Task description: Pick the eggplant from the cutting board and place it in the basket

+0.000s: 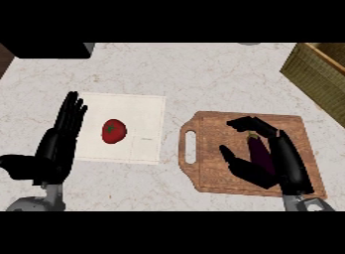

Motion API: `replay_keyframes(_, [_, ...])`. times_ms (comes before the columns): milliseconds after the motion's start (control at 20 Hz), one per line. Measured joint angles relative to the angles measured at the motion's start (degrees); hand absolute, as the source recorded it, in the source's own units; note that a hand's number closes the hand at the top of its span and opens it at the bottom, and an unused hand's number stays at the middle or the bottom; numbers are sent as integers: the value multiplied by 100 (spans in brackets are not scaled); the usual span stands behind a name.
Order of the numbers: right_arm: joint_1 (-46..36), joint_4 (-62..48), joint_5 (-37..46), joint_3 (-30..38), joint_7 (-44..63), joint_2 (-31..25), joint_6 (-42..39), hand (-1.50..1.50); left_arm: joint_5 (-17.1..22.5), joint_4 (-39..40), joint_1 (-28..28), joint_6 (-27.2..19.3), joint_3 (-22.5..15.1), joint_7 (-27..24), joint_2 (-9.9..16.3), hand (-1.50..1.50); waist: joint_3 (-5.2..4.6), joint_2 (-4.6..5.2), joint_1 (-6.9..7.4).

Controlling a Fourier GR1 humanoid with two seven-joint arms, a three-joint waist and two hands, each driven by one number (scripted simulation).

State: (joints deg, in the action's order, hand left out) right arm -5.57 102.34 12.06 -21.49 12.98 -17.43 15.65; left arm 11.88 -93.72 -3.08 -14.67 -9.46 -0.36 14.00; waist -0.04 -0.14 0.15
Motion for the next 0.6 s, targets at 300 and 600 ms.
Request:
replay_keyframes(300, [-200, -288, 2148, -313, 1532, 363, 1067, -150, -59, -66, 147, -75, 33, -93, -32, 0, -33, -35, -38])
replay_keyframes(600, [-543, -195, 3657, -48, 3498, -252, 141, -150, -130, -74, 282, -161, 38, -141, -57, 0, -66, -90, -154])
